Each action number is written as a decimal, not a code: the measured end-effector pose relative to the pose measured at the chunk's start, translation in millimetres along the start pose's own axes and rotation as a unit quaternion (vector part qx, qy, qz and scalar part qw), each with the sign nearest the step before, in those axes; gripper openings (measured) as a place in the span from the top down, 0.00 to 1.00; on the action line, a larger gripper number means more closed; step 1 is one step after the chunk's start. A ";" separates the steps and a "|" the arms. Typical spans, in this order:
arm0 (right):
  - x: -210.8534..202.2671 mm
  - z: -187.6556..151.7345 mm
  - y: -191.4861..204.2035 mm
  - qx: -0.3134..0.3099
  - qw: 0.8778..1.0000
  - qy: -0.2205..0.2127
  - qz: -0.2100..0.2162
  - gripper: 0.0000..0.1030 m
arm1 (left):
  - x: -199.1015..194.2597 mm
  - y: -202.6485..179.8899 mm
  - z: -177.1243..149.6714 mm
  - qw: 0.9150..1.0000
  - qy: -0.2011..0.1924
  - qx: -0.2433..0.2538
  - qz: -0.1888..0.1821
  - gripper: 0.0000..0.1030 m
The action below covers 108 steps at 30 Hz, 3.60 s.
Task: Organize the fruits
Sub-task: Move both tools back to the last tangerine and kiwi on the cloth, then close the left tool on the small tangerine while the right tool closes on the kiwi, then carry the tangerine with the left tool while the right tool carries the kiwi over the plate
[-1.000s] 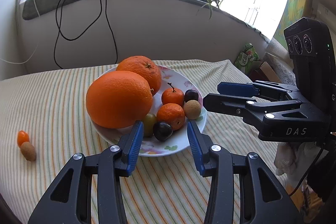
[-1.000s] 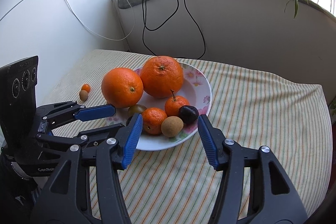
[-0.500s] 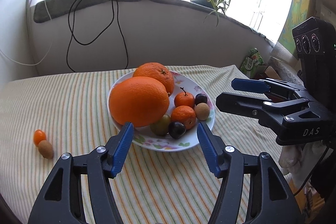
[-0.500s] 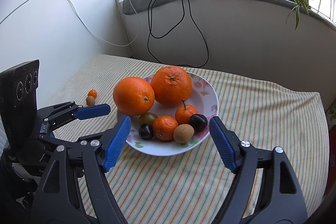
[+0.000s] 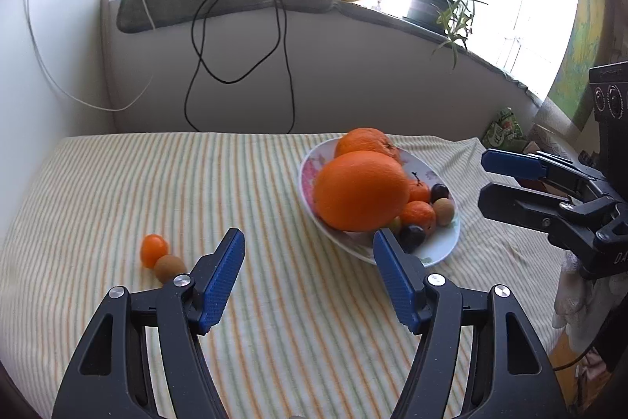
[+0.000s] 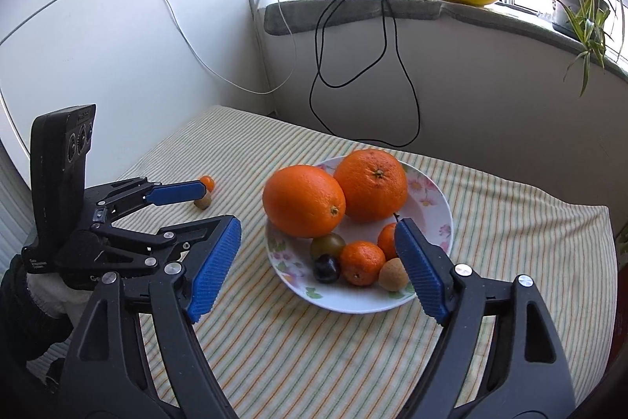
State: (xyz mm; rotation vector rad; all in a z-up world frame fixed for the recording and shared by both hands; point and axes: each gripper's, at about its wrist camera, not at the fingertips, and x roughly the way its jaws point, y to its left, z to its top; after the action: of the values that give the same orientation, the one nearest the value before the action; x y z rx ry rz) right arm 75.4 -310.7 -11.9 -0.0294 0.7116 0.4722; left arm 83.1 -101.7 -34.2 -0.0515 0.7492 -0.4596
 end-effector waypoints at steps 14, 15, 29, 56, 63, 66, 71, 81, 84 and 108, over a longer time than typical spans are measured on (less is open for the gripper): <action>26.0 8.3 52.6 -0.046 0.998 0.005 0.045 0.19 | -13.8 65.2 -7.2 0.998 0.009 -0.052 0.035 0.34; 27.7 8.7 56.0 -0.049 0.998 0.006 0.049 0.19 | -13.6 68.1 -7.7 0.998 0.011 -0.055 0.036 0.34; 72.4 10.8 103.9 -0.080 0.991 0.044 0.096 0.28 | 12.4 124.3 -6.4 0.989 0.055 -0.133 -0.015 0.57; 179.2 9.3 128.8 -0.070 0.985 0.133 0.085 0.58 | 35.8 135.7 -4.7 0.985 0.115 -0.122 -0.045 0.67; 189.1 11.6 130.2 -0.070 0.985 0.136 0.087 0.58 | 34.5 137.7 -5.3 0.985 0.113 -0.118 -0.046 0.80; 192.2 11.4 132.4 -0.067 0.984 0.138 0.088 0.62 | 34.2 139.6 -6.6 0.985 0.112 -0.122 -0.050 0.80; 196.8 10.4 135.6 -0.070 0.983 0.142 0.089 0.64 | 34.1 139.4 -7.6 0.985 0.112 -0.121 -0.051 0.80; 212.2 11.8 129.7 -0.062 0.984 0.146 0.087 0.74 | 36.2 135.7 -7.9 0.985 0.115 -0.115 -0.049 0.79; 208.4 10.1 129.6 -0.060 0.984 0.145 0.088 0.74 | 37.2 133.6 -7.9 0.986 0.115 -0.110 -0.049 0.79; 144.6 6.2 117.1 -0.043 0.988 0.110 0.099 0.74 | 14.4 121.6 -5.0 0.989 0.079 -0.116 -0.052 0.80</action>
State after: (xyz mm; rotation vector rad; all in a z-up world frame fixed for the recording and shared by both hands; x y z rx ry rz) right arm 124.3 -145.9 -83.5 -0.0934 0.9145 0.6970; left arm 135.7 2.2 -72.3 -0.2744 0.9572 -0.4775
